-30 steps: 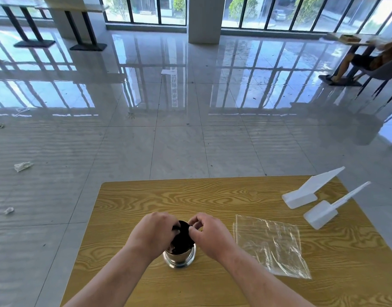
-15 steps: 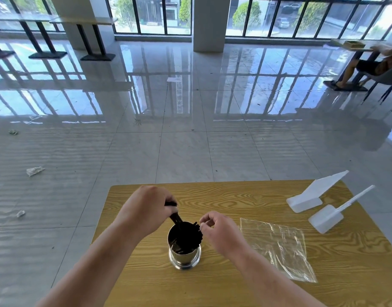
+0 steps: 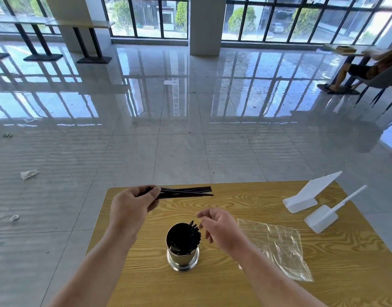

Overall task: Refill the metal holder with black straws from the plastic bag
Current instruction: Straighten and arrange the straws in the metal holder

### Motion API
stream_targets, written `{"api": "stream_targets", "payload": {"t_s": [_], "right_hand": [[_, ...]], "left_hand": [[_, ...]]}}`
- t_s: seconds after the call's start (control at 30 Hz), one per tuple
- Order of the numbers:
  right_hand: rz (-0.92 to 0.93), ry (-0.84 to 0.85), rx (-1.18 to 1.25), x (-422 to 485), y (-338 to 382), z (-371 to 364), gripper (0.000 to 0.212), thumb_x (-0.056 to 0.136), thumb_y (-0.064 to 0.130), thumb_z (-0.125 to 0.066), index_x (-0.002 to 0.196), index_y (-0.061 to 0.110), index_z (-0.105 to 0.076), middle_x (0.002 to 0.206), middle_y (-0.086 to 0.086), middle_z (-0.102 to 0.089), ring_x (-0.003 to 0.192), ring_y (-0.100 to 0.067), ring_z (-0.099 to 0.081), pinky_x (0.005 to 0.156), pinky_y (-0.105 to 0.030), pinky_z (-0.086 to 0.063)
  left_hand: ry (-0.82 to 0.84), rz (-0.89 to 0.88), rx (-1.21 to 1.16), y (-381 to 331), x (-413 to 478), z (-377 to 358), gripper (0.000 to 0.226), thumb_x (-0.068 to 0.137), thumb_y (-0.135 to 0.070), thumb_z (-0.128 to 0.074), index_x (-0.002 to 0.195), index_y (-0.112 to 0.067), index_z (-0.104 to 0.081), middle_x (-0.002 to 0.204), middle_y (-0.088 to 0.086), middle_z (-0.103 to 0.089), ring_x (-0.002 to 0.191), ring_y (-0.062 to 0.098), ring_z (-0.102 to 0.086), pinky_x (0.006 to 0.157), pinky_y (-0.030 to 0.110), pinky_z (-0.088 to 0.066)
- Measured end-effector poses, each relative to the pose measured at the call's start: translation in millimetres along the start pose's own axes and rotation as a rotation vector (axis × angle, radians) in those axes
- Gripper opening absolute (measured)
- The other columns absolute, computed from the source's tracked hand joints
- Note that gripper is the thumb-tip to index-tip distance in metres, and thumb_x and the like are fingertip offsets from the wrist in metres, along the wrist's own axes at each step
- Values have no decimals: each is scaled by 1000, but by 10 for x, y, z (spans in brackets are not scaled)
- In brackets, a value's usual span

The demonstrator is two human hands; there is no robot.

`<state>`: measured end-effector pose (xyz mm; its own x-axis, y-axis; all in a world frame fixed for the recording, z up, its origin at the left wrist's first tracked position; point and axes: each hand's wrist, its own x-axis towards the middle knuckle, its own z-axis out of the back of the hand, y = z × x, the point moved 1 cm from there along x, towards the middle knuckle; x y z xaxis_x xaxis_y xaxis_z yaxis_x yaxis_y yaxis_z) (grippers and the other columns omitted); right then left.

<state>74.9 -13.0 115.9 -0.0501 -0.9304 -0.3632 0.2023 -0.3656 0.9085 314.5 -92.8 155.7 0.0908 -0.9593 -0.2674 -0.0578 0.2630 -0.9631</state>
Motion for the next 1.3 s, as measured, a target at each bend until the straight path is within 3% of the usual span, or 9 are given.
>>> {"api": "stream_targets", "payload": {"t_s": [0.13, 0.3, 0.4, 0.5, 0.77, 0.9, 1.0, 1.17, 1.3], "right_hand": [[-102, 206, 540, 21, 204, -71, 61, 91, 42, -79, 140, 18, -52, 134, -16, -67, 94, -27, -76, 85, -38, -63], [-115, 77, 950, 84, 447, 57, 44, 89, 42, -78, 118, 11, -67, 110, -17, -74, 84, -30, -77, 73, -38, -66], [-104, -20, 772, 138, 538, 82, 20, 100, 25, -71, 102, 6, -72, 102, -20, -77, 74, -30, -78, 64, -36, -66], [-11, -126, 422, 158, 579, 81, 23, 107, 17, -59, 97, 1, -71, 87, -16, -81, 73, -32, -80, 64, -38, -67], [242, -120, -278, 108, 364, -130, 28, 105, 38, -61, 83, 22, -69, 77, -6, -76, 71, -22, -76, 71, -49, -66], [161, -25, -417, 97, 54, -255, 22, 95, 50, -66, 107, 33, -72, 94, 12, -75, 85, -6, -72, 76, -31, -64], [147, -178, -451, 107, -100, -199, 34, 93, 58, -62, 121, 39, -66, 109, 20, -66, 87, 1, -64, 72, -16, -49], [-11, -89, -433, 147, -261, -184, 49, 101, 47, -58, 147, 29, -53, 135, 10, -61, 115, -6, -60, 86, -18, -49], [-62, 62, -386, 171, -268, -252, 34, 100, 34, -59, 130, 24, -71, 114, 8, -76, 102, -7, -71, 90, -30, -62]], "left_hand": [[31, 277, -342, 160, -123, -122, 22, 61, -14, -90, 81, -7, -85, 88, 10, -81, 74, 15, -78, 63, 21, -61], [109, 425, -496, 338, -210, -201, 21, 68, -7, -87, 87, 0, -83, 91, 12, -79, 74, 16, -76, 63, 21, -62], [146, 474, -532, 474, -222, -221, 28, 71, -6, -85, 96, 5, -81, 92, 13, -77, 75, 15, -76, 62, 21, -62], [163, 524, -463, 614, -218, -240, 30, 79, -7, -83, 106, 5, -76, 93, 15, -76, 76, 19, -76, 61, 24, -63], [108, 264, 298, 765, -86, -130, 12, 90, -20, -78, 101, -19, -74, 101, 13, -78, 80, 21, -74, 68, 36, -66], [213, 128, 666, 783, -83, -142, 30, 79, -33, -78, 106, -35, -66, 102, -10, -72, 86, 10, -73, 71, 35, -64], [343, 28, 919, 813, -120, -198, 53, 71, -42, -76, 120, -46, -56, 112, -24, -59, 88, 2, -67, 66, 24, -57], [459, -81, 1116, 932, -177, -345, 84, 75, -44, -80, 148, -44, -39, 146, -17, -49, 110, 9, -62, 75, 18, -48], [498, -144, 1139, 935, -191, -448, 71, 84, -40, -75, 148, -41, -45, 139, -15, -57, 112, 10, -63, 88, 23, -52]]}}
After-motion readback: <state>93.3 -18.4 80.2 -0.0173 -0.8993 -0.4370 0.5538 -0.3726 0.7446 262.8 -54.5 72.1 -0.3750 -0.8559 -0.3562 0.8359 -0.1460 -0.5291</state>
